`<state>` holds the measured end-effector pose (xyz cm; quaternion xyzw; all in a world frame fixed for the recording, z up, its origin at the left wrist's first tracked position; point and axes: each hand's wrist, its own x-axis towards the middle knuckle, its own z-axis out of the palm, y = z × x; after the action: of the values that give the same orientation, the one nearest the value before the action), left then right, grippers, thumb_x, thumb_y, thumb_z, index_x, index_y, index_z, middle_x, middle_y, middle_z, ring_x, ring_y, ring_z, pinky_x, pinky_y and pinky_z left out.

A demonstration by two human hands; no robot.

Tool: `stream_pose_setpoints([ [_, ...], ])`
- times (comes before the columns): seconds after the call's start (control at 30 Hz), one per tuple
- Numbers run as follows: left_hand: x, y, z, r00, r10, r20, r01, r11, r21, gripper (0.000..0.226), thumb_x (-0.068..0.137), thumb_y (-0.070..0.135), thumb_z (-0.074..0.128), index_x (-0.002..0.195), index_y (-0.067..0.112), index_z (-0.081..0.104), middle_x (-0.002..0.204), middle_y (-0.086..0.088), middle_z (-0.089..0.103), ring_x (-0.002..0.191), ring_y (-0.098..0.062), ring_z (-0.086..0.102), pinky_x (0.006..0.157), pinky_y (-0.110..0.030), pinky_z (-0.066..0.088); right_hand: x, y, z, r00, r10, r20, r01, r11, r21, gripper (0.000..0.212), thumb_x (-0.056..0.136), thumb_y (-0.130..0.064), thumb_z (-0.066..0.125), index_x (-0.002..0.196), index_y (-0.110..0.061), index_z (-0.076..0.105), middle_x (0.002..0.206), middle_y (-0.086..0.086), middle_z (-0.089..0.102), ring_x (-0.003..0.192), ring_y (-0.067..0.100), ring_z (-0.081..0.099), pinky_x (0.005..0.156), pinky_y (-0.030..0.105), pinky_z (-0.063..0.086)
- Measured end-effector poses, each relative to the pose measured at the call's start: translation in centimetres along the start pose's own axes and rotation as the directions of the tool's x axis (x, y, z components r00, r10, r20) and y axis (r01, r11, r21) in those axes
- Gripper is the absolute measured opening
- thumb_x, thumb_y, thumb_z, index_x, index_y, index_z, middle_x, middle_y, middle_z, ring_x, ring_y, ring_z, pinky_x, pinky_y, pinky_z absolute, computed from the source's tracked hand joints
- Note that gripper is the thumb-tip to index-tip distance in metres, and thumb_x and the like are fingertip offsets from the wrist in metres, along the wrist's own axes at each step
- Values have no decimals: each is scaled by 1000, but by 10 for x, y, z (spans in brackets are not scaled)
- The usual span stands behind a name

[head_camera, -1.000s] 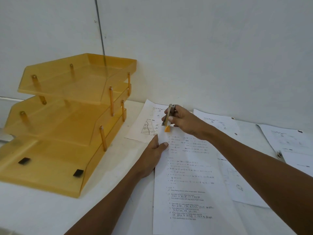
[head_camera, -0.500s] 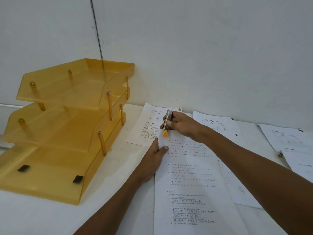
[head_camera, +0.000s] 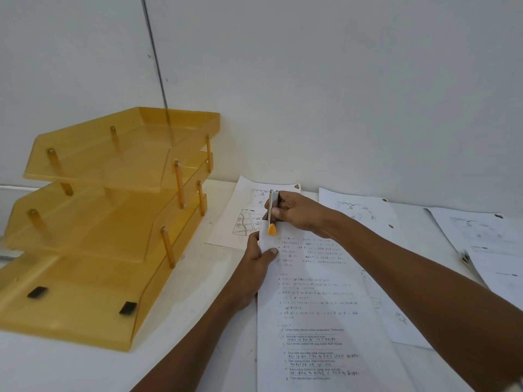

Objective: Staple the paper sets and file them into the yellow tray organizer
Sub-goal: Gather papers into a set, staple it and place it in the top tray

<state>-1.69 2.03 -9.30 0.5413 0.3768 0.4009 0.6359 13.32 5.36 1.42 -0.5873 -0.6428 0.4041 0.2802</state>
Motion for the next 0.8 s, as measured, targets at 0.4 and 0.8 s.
stream_pose_setpoints([
  [0.4, -3, 6, 3, 1000, 3, -2, -3, 1000, 9, 28, 107, 24, 50, 126, 41, 39, 127, 4, 67, 107, -17, 72, 88, -38, 62, -3, -4, -1, 1000, 21, -19, -19, 993, 114, 15, 102, -10, 48, 114, -10, 58, 104, 2, 72, 91, 10, 67, 74, 20, 49],
  [0.8, 1, 8, 13, 953, 172, -249, -126, 973, 191, 33, 98, 53, 51, 118, 27, 56, 111, 13, 68, 97, -8, 68, 67, -14, 51, -3, 1, 8, 999, 11, -33, -7, 994, 106, 18, 102, -2, 44, 115, -7, 56, 114, 8, 68, 98, 15, 67, 76, 18, 53],
])
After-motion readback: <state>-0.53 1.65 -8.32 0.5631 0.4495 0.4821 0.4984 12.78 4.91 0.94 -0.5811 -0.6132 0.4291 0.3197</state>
